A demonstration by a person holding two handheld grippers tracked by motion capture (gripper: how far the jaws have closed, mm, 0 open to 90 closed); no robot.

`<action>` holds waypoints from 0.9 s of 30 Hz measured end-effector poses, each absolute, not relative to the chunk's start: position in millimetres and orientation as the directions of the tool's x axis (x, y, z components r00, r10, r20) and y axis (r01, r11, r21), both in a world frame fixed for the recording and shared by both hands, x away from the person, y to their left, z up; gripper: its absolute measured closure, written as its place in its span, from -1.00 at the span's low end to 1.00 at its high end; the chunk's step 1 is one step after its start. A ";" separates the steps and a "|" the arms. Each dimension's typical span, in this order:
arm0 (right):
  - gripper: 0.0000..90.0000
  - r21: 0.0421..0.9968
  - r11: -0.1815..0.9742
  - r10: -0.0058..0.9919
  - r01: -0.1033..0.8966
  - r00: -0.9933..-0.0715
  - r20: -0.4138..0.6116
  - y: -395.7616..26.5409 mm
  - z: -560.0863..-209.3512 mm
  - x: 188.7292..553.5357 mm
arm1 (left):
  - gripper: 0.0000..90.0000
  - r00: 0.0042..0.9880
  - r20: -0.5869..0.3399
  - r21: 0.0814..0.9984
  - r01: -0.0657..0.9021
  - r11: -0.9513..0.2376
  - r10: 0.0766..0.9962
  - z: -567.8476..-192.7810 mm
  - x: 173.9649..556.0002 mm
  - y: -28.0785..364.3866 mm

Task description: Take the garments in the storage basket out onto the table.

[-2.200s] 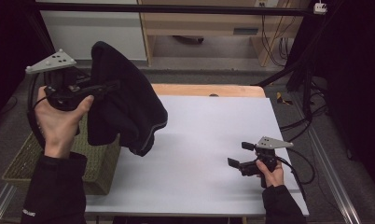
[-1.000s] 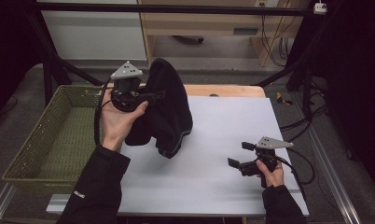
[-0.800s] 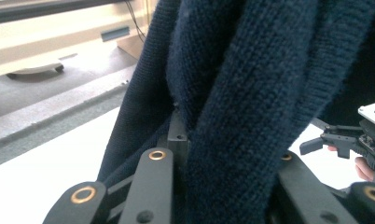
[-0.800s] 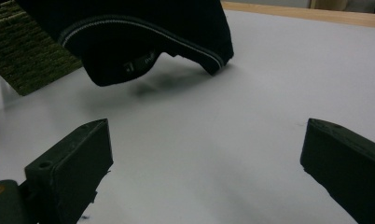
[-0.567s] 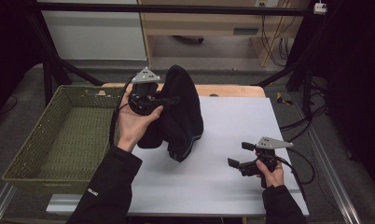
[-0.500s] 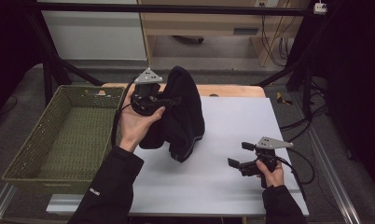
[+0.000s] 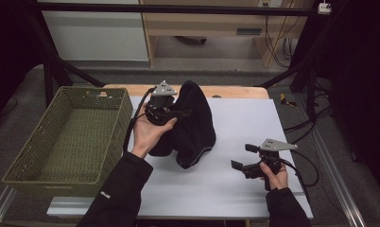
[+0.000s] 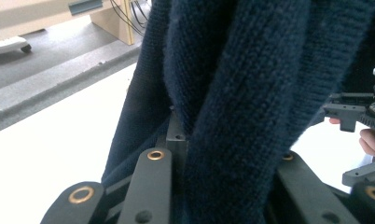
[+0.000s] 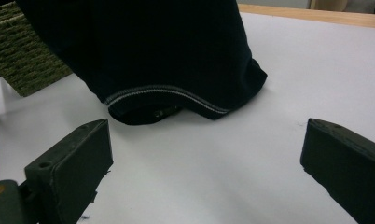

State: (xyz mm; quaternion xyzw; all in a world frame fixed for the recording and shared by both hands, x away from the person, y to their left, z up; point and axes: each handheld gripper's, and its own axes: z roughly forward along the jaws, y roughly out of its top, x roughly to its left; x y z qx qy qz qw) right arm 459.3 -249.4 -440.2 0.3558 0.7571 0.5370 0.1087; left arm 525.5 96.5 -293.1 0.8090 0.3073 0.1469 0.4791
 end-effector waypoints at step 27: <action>-0.94 0.889 0.174 0.658 0.424 -0.721 0.216 -249.1 -440.6 459.2 | 0.45 0.764 -0.055 0.829 0.394 -0.397 0.642 -370.8 541.1 93.3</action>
